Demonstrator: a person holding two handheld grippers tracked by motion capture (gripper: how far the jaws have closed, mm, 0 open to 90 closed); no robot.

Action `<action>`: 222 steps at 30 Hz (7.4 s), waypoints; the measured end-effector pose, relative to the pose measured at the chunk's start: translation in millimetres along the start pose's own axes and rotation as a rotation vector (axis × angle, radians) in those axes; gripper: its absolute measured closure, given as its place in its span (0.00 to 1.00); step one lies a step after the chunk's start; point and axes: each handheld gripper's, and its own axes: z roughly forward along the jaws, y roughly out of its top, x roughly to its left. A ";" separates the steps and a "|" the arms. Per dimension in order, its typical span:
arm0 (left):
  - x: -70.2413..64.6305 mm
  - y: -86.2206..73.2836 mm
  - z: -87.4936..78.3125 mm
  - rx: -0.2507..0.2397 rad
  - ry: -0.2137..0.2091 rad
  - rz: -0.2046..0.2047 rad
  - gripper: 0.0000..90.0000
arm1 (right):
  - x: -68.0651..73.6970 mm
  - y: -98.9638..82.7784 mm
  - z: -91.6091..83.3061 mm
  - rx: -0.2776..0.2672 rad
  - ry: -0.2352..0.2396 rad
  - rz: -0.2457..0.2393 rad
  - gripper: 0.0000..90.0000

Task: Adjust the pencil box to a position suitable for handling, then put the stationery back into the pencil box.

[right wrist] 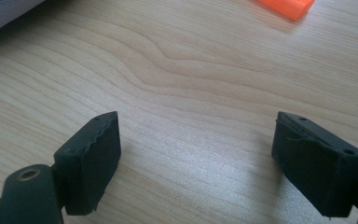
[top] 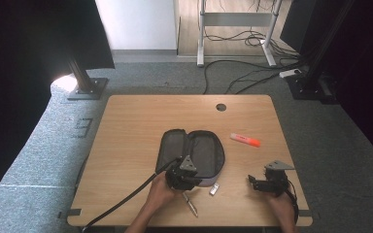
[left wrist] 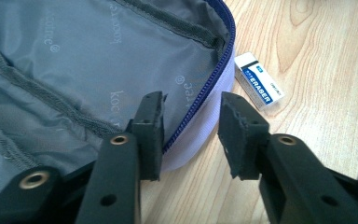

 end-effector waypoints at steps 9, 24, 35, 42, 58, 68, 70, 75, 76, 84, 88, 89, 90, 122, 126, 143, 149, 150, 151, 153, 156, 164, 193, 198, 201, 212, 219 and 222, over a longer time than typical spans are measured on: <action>3.1 -3.5 -23.9 -0.051 0.059 -0.020 0.44 | 0.1 0.0 0.0 0.000 0.000 0.001 0.17; 18.2 -33.1 -69.1 -0.119 0.121 -0.133 0.17 | 0.0 0.0 0.0 0.000 0.000 0.000 0.17; 31.5 -78.0 -87.5 -0.119 0.206 -0.201 0.09 | 0.6 0.2 0.3 0.006 0.007 -0.007 0.15; 40.9 -104.2 -91.2 -0.117 0.249 -0.245 0.00 | 1.1 0.3 0.4 0.008 0.010 -0.010 0.14; 63.5 -149.7 -92.0 -0.068 0.366 -0.319 0.00 | 4.0 1.6 2.5 0.016 -0.007 0.006 0.09; 67.6 -149.9 -86.1 -0.016 0.356 -0.336 0.00 | 3.0 4.9 4.7 0.036 0.009 -0.008 0.06; 67.6 -149.9 -86.0 -0.016 0.357 -0.338 0.00 | 3.2 5.5 4.6 0.037 0.011 -0.012 0.07; 67.5 -149.7 -85.8 -0.016 0.359 -0.341 0.00 | 5.4 10.5 4.7 0.030 0.036 -0.030 0.07; 67.5 -149.7 -85.7 -0.017 0.360 -0.341 0.00 | 5.9 11.8 4.5 0.030 0.040 -0.035 0.07; 67.3 -149.5 -85.6 -0.016 0.361 -0.343 0.00 | 2.9 25.7 5.0 0.020 0.070 -0.062 0.07; 67.2 -149.3 -85.5 -0.016 0.363 -0.345 0.00 | 1.0 33.9 7.5 0.013 0.088 -0.066 0.07; 67.1 -149.3 -85.5 -0.016 0.363 -0.345 0.00 | 0.7 36.2 8.6 0.012 0.090 -0.071 0.07; 67.1 -149.2 -85.5 -0.016 0.364 -0.345 0.00 | 0.5 38.6 9.8 0.010 0.092 -0.074 0.07; 66.9 -149.1 -85.3 -0.016 0.365 -0.347 0.00 | -26.2 80.8 42.6 0.010 0.090 -0.105 0.07; 66.9 -149.1 -85.3 -0.016 0.365 -0.347 0.00 | -31.2 84.1 47.0 0.017 0.087 -0.101 0.09; 67.0 -149.1 -85.3 -0.016 0.365 -0.347 0.00 | -45.7 99.5 72.0 0.043 0.061 -0.123 0.22; 67.0 -149.1 -85.3 -0.016 0.365 -0.347 0.00 | -52.7 101.9 81.0 0.064 0.060 -0.114 0.30; 67.0 -149.1 -85.3 -0.016 0.365 -0.347 0.00 | -54.0 101.9 82.3 0.066 0.060 -0.113 0.32; 67.0 -149.1 -85.3 -0.016 0.365 -0.347 0.00 | -55.4 101.6 83.8 0.069 0.059 -0.112 0.34; 66.9 -149.1 -85.3 -0.016 0.365 -0.347 0.00 | -57.8 100.8 87.1 0.079 0.064 -0.111 0.37; 67.0 -149.1 -85.3 -0.016 0.365 -0.347 0.00 | -60.5 99.6 90.6 0.087 0.064 -0.111 0.41; 66.9 -149.1 -85.3 -0.016 0.365 -0.347 0.00 | -62.3 99.6 91.6 0.076 0.100 -0.095 0.57; 66.9 -149.1 -85.3 -0.016 0.364 -0.346 0.00 | -40.9 102.5 78.3 0.103 0.089 -0.095 0.74; 66.9 -149.1 -85.3 -0.016 0.364 -0.346 0.00 | -39.8 103.5 71.7 0.083 0.089 -0.090 0.74; 66.9 -149.1 -85.3 -0.017 0.364 -0.346 0.00 | -39.4 104.6 67.3 0.072 0.089 -0.089 0.74; 66.9 -149.1 -85.3 -0.017 0.364 -0.346 0.00 | -35.1 109.2 54.2 0.041 0.096 -0.093 0.74; 66.9 -149.1 -85.3 -0.016 0.364 -0.346 0.00 | -27.6 112.7 48.1 0.021 0.110 -0.091 0.74; 66.9 -149.1 -85.3 -0.017 0.364 -0.346 0.00 | -24.6 114.8 46.0 0.012 0.116 -0.097 0.74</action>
